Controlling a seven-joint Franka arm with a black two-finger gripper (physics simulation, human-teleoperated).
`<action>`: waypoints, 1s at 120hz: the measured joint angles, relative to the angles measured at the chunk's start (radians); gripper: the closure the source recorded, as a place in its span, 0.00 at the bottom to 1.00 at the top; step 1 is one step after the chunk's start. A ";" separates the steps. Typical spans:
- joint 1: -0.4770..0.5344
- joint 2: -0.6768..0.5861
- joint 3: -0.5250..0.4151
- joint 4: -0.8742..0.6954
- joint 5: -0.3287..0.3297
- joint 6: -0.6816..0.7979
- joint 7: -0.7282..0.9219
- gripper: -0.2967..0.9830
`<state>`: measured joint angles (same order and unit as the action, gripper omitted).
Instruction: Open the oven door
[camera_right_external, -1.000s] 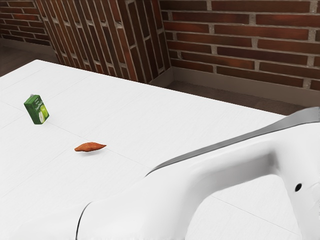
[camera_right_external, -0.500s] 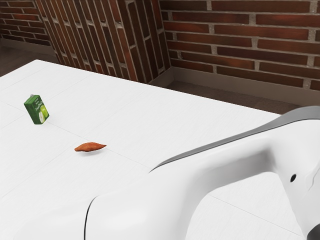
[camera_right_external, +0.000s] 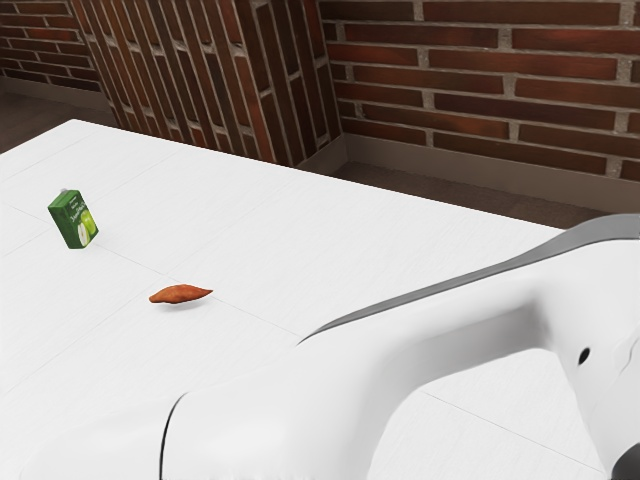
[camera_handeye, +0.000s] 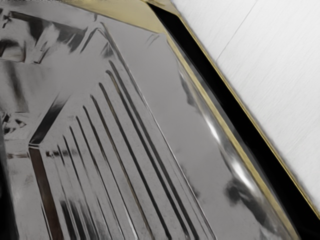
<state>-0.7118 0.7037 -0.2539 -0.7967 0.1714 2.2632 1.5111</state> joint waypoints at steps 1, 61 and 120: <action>0.000 -0.001 0.000 0.000 -0.001 -0.001 0.000 0.23; 0.032 -1.258 -0.140 -0.723 0.360 -0.139 -0.225 0.40; 0.630 -0.472 0.530 -0.310 -0.215 -0.932 -0.800 0.24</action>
<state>-0.0813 0.2322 0.2761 -1.1067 -0.0440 1.3313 0.7109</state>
